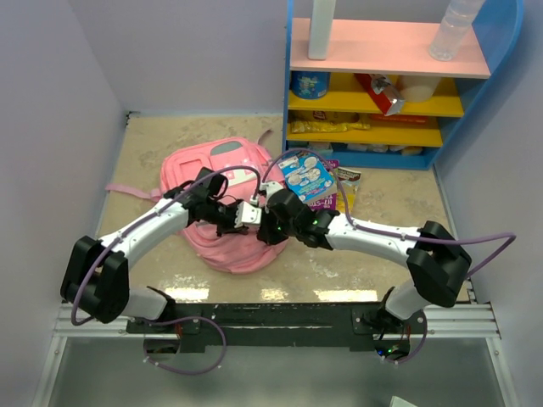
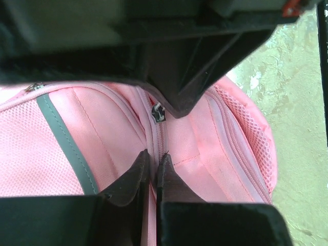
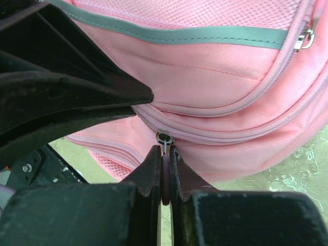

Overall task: Pack the student bag
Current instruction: Zip the student bag at the center of the board.

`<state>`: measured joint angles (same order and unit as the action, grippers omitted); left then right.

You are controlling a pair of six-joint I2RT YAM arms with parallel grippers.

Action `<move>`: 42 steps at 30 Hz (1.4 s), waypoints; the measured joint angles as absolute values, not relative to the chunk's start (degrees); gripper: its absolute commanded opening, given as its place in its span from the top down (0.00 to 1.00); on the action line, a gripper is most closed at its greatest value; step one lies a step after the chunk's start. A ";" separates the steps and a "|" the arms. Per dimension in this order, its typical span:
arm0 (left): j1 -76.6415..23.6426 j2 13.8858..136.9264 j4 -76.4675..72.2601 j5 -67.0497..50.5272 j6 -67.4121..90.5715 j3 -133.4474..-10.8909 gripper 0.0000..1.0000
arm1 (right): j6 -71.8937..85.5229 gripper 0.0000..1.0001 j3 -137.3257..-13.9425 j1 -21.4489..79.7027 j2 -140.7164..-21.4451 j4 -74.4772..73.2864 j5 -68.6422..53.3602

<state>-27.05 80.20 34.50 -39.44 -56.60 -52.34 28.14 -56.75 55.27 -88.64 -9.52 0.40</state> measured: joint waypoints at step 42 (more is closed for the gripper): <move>-24.95 77.36 48.60 -33.87 -83.85 -56.25 1.00 | 20.88 1.00 -68.66 41.12 -99.59 -14.90 -5.19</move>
<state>-24.95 77.36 48.60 -33.87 -83.85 -56.25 20.88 -68.66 41.12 -99.59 -14.90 -5.19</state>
